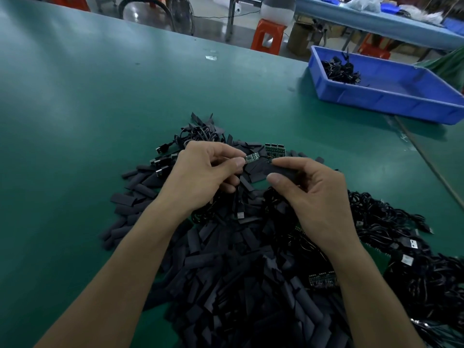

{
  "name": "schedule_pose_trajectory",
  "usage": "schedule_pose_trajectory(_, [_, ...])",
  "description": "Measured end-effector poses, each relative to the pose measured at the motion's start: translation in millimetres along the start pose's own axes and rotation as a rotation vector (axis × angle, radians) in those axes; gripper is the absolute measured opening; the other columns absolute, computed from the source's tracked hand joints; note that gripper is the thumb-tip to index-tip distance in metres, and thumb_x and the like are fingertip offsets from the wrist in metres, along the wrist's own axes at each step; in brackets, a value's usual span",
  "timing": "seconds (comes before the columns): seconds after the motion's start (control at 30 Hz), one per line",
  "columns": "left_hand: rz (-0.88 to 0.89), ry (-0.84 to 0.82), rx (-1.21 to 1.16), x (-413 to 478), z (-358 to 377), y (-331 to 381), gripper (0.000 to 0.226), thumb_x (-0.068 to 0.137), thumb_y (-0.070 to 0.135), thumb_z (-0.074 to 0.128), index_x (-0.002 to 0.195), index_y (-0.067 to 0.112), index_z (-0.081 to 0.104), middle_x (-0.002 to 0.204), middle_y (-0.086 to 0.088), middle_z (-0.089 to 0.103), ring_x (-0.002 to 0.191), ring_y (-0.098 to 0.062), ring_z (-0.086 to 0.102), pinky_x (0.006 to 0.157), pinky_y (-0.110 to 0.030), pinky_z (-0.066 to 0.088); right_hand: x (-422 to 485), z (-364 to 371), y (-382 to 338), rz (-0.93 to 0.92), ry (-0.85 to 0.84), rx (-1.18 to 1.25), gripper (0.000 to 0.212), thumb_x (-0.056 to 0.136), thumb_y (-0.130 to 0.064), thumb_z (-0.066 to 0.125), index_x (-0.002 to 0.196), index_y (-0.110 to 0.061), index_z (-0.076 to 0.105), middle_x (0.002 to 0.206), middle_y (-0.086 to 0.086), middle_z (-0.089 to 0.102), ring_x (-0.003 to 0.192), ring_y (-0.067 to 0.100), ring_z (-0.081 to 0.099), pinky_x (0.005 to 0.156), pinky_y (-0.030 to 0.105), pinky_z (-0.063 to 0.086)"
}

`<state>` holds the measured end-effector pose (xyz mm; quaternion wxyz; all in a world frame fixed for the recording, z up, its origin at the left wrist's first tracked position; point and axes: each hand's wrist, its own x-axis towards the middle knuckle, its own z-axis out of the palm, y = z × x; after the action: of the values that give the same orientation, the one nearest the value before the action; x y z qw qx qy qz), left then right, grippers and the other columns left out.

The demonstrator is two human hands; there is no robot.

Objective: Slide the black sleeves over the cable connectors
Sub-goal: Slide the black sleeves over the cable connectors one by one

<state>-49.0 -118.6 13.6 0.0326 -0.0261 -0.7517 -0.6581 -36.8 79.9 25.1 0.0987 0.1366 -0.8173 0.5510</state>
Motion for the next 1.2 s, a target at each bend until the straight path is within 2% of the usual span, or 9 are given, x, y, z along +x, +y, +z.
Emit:
schedule_pose_trajectory(0.1, [-0.011,-0.034,-0.028,-2,1,3,0.014,0.092,0.009,0.071,0.088,0.022,0.076,0.075,-0.008,0.075,0.06,-0.012,0.069,0.058,-0.021,0.057,2,-2,0,-0.02,0.047,0.008,0.016,0.084,-0.029,0.076,0.096,-0.038,0.069,0.084,-0.02,0.072,0.074,0.003,0.068,0.072,0.015,0.051])
schedule_pose_trajectory(0.2, [-0.018,-0.065,-0.035,-3,3,6,0.014,0.092,0.009,0.072,0.087,0.021,0.077,0.077,-0.012,0.074,0.059,-0.013,0.068,0.058,-0.021,0.057,1,-1,1,-0.036,0.063,-0.003,0.011,0.086,-0.032,0.072,0.096,-0.037,0.068,0.078,-0.014,0.072,0.066,0.005,0.067,0.066,0.014,0.051])
schedule_pose_trajectory(0.3, [-0.022,-0.083,-0.04,-4,4,8,0.013,0.092,0.008,0.071,0.087,0.019,0.076,0.074,-0.008,0.074,0.058,-0.011,0.066,0.057,-0.02,0.056,0,-1,3,-0.046,0.076,-0.005,0.008,0.088,-0.033,0.069,0.095,-0.036,0.068,0.075,-0.01,0.072,0.065,0.005,0.067,0.064,0.014,0.05])
schedule_pose_trajectory(0.53, [-0.023,-0.112,-0.024,-5,5,8,0.014,0.092,0.008,0.071,0.087,0.02,0.076,0.068,0.0,0.072,0.057,-0.008,0.064,0.055,-0.019,0.054,1,0,6,-0.033,0.078,0.008,0.013,0.089,-0.02,0.073,0.095,-0.032,0.071,0.071,-0.01,0.072,0.063,0.005,0.067,0.063,0.014,0.049])
schedule_pose_trajectory(0.77, [-0.028,-0.124,-0.006,-4,4,7,0.011,0.092,0.01,0.071,0.088,0.018,0.077,0.067,0.0,0.071,0.056,-0.008,0.063,0.055,-0.019,0.053,2,-1,6,-0.011,0.057,0.004,0.014,0.086,-0.024,0.076,0.096,-0.031,0.071,0.071,-0.009,0.073,0.061,0.004,0.067,0.062,0.014,0.05])
schedule_pose_trajectory(0.93, [-0.024,-0.139,-0.006,-3,3,7,0.01,0.093,0.009,0.07,0.09,0.016,0.077,0.066,0.001,0.071,0.055,-0.007,0.062,0.054,-0.018,0.053,4,-4,5,0.03,0.013,0.037,0.024,0.075,-0.042,0.073,0.098,-0.034,0.072,0.074,-0.01,0.074,0.064,0.007,0.07,0.063,0.015,0.051])
schedule_pose_trajectory(1.07, [-0.024,-0.191,0.006,-3,1,6,0.01,0.092,0.009,0.07,0.092,0.015,0.078,0.067,0.002,0.071,0.058,-0.007,0.063,0.056,-0.018,0.053,7,-8,4,0.05,-0.078,0.047,0.026,0.074,-0.04,0.074,0.099,-0.032,0.073,0.076,-0.012,0.075,0.062,0.004,0.068,0.06,0.013,0.05])
schedule_pose_trajectory(1.2, [-0.044,-0.227,-0.022,-4,3,5,0.008,0.09,0.008,0.072,0.091,0.014,0.077,0.067,-0.001,0.072,0.061,-0.01,0.068,0.058,-0.02,0.055,7,-11,2,0.087,-0.237,0.074,0.025,0.072,-0.038,0.076,0.097,-0.031,0.075,0.078,-0.001,0.076,0.062,0.007,0.067,0.059,0.018,0.052])
